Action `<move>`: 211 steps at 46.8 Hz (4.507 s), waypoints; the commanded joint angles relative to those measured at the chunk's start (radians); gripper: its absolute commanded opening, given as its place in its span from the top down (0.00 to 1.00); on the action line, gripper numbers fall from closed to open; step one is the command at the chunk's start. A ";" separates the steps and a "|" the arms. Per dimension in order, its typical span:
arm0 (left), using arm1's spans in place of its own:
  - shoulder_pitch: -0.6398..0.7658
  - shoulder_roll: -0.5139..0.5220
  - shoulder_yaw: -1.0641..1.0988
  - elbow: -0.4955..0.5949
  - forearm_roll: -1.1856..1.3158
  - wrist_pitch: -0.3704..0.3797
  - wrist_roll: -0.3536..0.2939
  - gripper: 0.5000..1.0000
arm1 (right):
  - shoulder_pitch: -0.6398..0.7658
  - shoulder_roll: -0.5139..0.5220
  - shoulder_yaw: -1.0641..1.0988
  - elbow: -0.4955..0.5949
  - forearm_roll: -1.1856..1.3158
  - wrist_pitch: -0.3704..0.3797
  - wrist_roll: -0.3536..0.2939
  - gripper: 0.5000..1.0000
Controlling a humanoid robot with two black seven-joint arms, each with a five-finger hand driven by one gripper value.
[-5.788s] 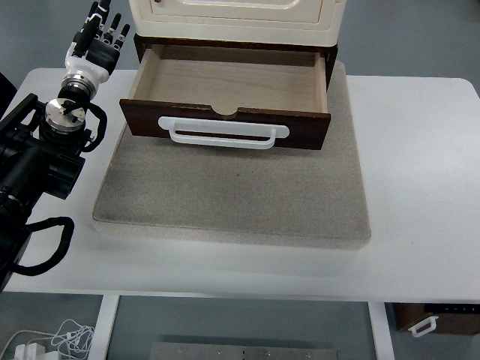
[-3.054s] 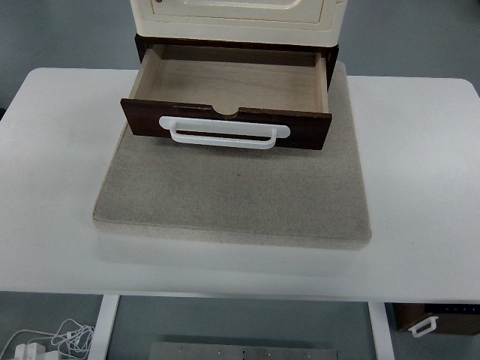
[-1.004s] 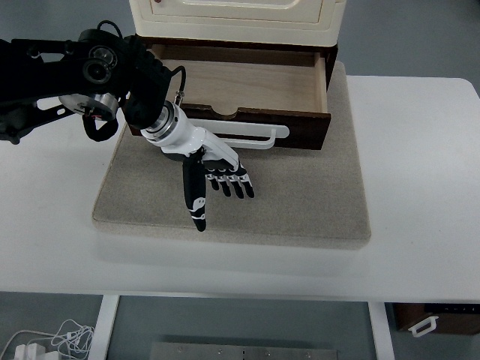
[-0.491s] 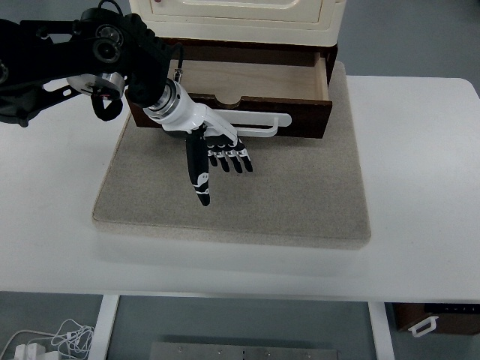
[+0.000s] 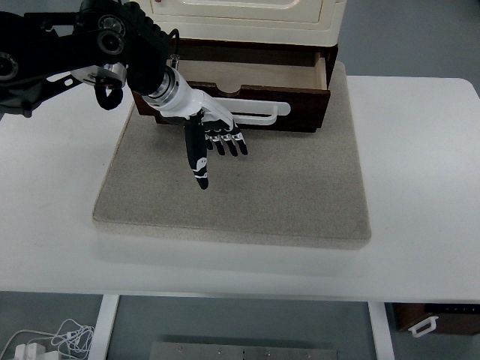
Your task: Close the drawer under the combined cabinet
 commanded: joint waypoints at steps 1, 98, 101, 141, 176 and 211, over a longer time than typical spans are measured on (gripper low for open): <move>0.002 -0.012 -0.007 0.029 0.002 0.000 -0.003 0.02 | 0.000 0.000 0.000 0.001 0.000 0.001 0.000 0.10; 0.061 -0.072 -0.099 0.316 0.049 0.007 -0.046 0.03 | 0.000 0.000 0.000 0.001 0.000 0.001 0.000 0.10; 0.061 -0.072 -0.101 0.323 0.049 0.007 -0.047 0.03 | 0.000 0.000 0.000 -0.001 0.000 -0.001 0.000 0.10; 0.066 -0.067 -0.168 0.317 0.034 0.000 -0.072 0.01 | 0.000 0.000 0.000 -0.001 0.000 -0.001 0.000 0.10; 0.192 -0.122 -0.774 0.299 0.002 0.000 -0.306 0.01 | 0.000 0.000 0.000 0.001 0.000 -0.001 0.000 0.10; 0.149 -0.113 -1.320 0.408 -0.129 0.000 -0.467 0.01 | 0.000 0.000 0.000 -0.001 0.000 -0.001 0.000 0.10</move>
